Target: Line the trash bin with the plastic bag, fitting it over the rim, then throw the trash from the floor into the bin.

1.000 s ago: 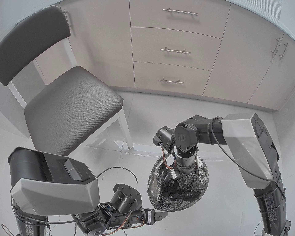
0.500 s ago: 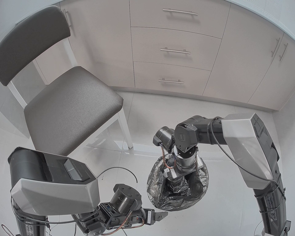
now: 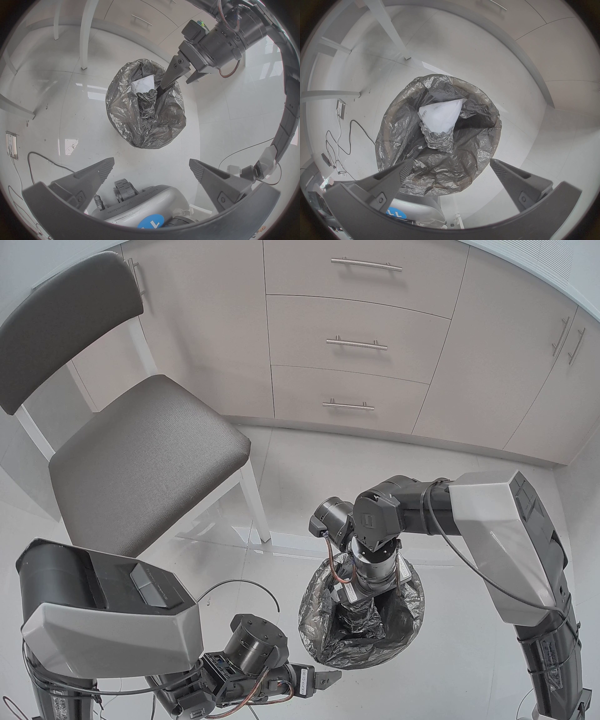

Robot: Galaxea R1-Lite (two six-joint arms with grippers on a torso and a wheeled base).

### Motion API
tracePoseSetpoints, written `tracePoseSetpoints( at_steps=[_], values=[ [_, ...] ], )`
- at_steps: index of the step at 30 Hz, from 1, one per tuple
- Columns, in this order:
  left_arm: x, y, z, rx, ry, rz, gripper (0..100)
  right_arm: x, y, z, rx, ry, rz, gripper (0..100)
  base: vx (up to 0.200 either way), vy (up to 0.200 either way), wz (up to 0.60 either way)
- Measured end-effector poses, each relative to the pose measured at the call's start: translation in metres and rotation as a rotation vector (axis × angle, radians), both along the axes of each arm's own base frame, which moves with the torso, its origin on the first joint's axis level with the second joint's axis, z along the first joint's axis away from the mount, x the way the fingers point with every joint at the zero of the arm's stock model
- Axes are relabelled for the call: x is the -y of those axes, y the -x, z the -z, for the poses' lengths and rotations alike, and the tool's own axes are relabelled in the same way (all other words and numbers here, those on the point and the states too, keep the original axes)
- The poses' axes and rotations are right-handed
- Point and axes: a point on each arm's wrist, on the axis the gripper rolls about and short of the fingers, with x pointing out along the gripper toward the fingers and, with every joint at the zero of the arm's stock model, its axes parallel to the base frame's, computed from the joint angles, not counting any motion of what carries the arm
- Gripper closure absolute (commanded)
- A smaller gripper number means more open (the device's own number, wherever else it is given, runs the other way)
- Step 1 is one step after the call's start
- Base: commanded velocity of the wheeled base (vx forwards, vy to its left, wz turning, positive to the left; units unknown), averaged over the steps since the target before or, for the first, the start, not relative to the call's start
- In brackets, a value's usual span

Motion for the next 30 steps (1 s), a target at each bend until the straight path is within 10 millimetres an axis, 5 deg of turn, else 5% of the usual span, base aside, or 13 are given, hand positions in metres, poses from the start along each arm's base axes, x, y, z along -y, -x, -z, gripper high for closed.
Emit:
tracePoseSetpoints(
  at_steps=[1, 2, 30],
  values=[
    [0.0, 0.0, 0.0, 0.0, 0.0, 0.0, 0, 0.0, 0.0, 0.0, 0.004, -0.002, -0.001, 0, 0.0, 0.0, 0.0],
    [0.0, 0.0, 0.0, -0.001, -0.001, 0.0, 0, -0.001, 0.0, 0.0, 0.005, -0.004, -0.001, 100, 0.0, 0.0, 0.0],
    [-0.001, 0.001, 0.001, 0.013, 0.014, 0.0, 0, -0.011, -0.02, 0.032, 0.106, -0.053, 0.019, 100, 0.0, 0.0, 0.0]
  ],
)
